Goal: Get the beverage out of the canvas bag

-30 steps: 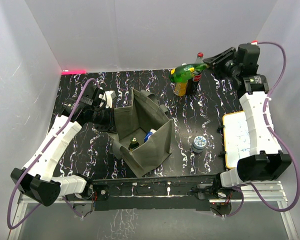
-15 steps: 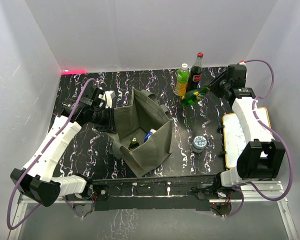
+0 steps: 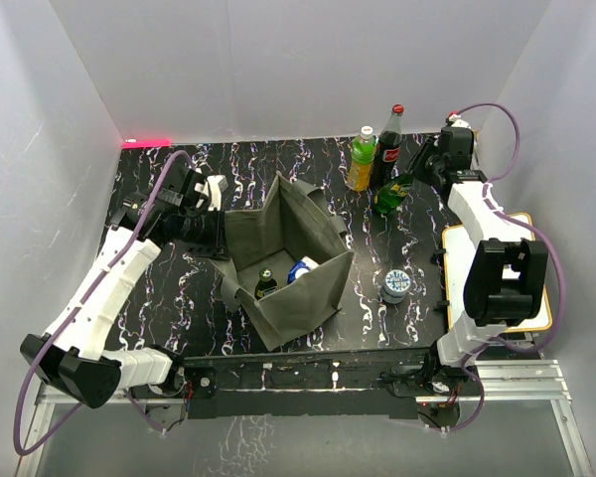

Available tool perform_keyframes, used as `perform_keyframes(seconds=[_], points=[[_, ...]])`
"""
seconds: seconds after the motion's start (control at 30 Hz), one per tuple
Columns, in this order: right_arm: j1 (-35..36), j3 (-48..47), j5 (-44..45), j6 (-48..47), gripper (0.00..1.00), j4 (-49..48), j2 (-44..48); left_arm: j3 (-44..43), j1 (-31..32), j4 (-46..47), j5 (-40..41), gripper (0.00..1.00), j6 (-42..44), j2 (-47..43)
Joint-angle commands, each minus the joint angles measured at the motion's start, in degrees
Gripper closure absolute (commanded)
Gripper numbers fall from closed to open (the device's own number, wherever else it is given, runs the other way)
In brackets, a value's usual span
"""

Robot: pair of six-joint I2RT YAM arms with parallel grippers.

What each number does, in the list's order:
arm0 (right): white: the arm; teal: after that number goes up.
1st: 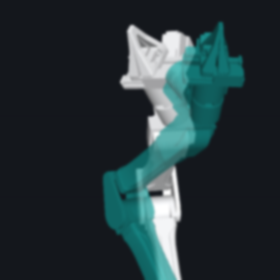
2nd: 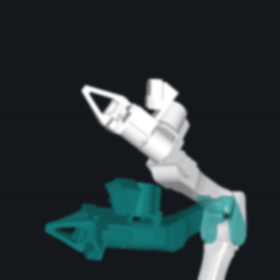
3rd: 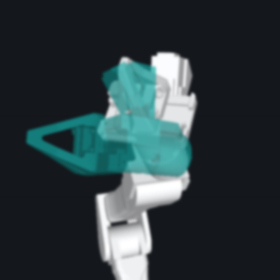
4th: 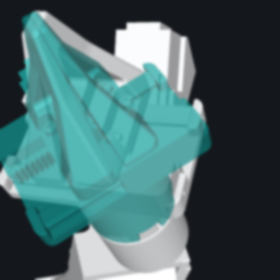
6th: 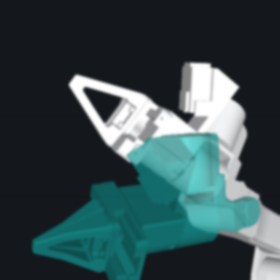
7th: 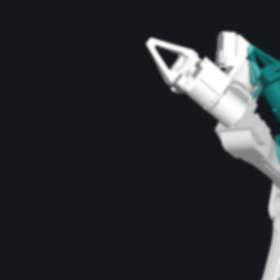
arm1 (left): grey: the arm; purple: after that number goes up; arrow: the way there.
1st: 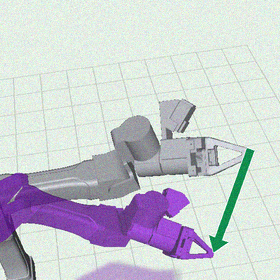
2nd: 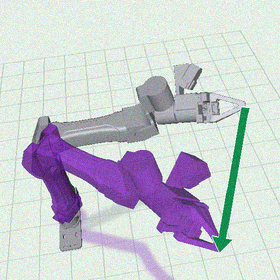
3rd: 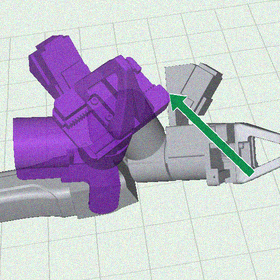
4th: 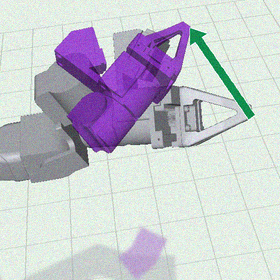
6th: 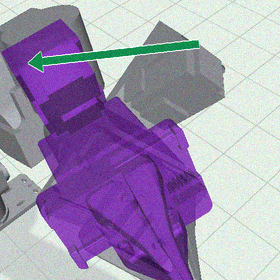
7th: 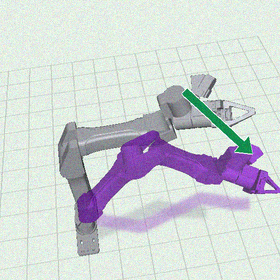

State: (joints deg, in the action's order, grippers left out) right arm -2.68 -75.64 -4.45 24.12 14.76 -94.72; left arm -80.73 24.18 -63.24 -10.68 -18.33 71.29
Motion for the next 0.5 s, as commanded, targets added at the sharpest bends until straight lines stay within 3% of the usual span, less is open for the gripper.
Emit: perform_keyframes(seconds=[0.0,0.23,0.47], points=[[0.56,-8.15,-0.24,-4.11,0.92,-14.97,0.65,-3.43,-0.1,1.78,2.12,0.95,1.27,-0.23],[4.86,-9.2,2.62,-12.69,0.92,-16.86,-1.84,-4.1,-0.11,2.57,1.72,0.95,1.27,0.26],[11.18,-1.57,9.06,-23.84,0.92,-24.67,-0.83,-5.2,-0.11,2.88,2.08,0.95,1.1,0.52]])
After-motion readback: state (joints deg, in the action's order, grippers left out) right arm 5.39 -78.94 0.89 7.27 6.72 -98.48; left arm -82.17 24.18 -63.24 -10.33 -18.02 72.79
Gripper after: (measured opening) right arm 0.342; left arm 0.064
